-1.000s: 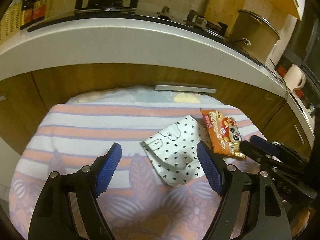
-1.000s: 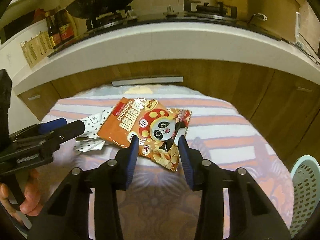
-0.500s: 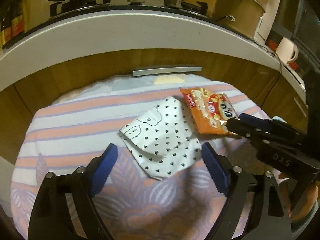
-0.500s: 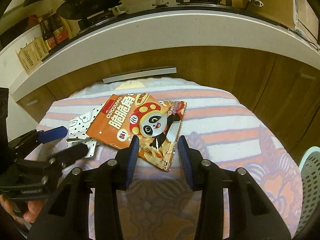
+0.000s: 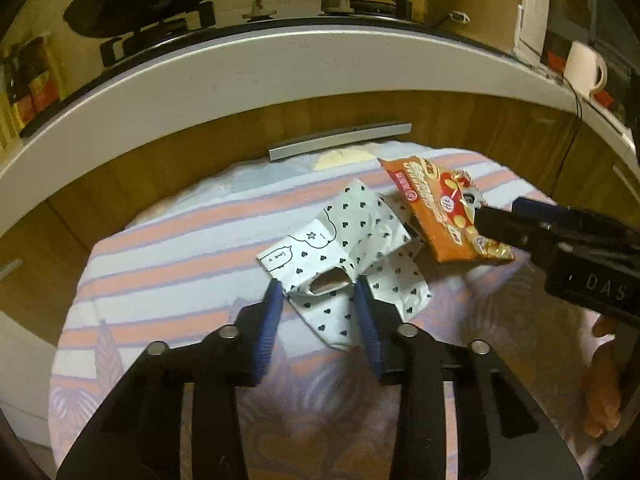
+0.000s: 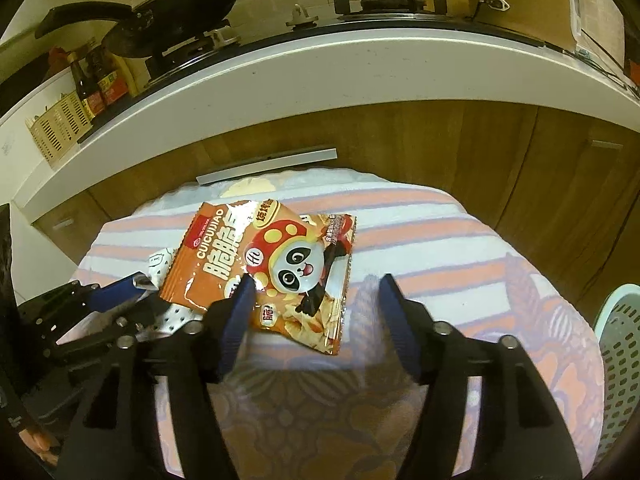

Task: Collect trash
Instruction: 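Grasp the white heart-patterned wrapper with the left tool while the right tool grasps the orange panda snack bag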

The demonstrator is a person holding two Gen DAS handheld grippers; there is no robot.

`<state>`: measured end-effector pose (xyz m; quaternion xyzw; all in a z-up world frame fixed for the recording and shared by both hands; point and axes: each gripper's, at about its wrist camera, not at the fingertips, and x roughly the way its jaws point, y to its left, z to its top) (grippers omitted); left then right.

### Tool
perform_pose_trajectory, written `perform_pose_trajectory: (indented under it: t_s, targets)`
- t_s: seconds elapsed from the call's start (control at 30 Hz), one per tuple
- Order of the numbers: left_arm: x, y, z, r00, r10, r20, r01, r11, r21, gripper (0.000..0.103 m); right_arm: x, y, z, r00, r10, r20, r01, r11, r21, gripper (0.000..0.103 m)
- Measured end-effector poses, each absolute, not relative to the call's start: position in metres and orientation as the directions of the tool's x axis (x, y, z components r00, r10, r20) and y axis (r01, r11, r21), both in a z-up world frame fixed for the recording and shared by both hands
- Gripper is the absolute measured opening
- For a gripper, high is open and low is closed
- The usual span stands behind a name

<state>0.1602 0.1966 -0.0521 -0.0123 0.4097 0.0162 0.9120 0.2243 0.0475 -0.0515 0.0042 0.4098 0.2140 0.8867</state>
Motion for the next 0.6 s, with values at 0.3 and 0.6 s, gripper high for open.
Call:
perform_pose_trajectory:
  t_s: [0.3, 0.6]
  targets:
    - [0.148, 0.228, -0.043, 0.717, -0.033, -0.697, -0.097, 0.984, -0.147, 0.0, 0.231, 0.049, -0.05, 0.544, 0.408, -0.734, -0.371, 0.901, 0.225, 0.076]
    - [0.136, 0.239, -0.035, 0.738, -0.079, -0.67, -0.061, 0.981, -0.183, 0.014, 0.235, 0.041, -0.049, 0.574, 0.391, -0.72, -0.343, 0.913, 0.222, 0.077]
